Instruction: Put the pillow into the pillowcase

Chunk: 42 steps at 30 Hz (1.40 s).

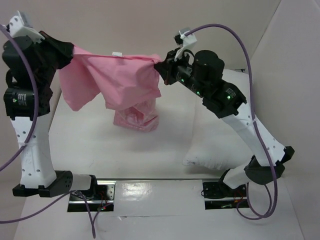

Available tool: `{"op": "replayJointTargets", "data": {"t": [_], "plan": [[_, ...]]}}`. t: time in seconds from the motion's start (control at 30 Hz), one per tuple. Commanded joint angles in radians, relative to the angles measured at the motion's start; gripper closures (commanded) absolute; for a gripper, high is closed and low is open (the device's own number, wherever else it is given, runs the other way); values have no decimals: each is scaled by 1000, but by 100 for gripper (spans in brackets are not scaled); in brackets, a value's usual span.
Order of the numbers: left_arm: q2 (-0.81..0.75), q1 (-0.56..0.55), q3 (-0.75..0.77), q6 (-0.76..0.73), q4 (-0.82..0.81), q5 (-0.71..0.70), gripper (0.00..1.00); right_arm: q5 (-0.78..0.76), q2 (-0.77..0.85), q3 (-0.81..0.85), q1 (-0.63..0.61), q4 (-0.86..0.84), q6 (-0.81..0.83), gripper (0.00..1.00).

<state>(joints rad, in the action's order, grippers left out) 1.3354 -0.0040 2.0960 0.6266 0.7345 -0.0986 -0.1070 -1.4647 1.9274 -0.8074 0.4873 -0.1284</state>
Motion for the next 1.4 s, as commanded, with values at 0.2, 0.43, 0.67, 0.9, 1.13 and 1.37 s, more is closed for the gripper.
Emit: {"op": "replayJointTargets", "data": {"t": [0.2,0.43,0.67,0.9,1.13,1.37], "plan": [[-80,47,69,-22,19,82,100,57,92,38,-7,-51,-3,100],[80,78,199,-13,-29,203,100,-19,-64,207,77,-122,41,100],[272,168,381,76,-170,419,100,67,-143,171,237,-562,62,100],[327,275,401,240,-454,595,100,46,-287,349,237,-730,81,100],[231,417,259,407,-652,773,100,79,-320,359,237,-716,62,100],[-83,429,-236,305,-534,911,100,202,-15,-187,301,-669,-79,100]]}}
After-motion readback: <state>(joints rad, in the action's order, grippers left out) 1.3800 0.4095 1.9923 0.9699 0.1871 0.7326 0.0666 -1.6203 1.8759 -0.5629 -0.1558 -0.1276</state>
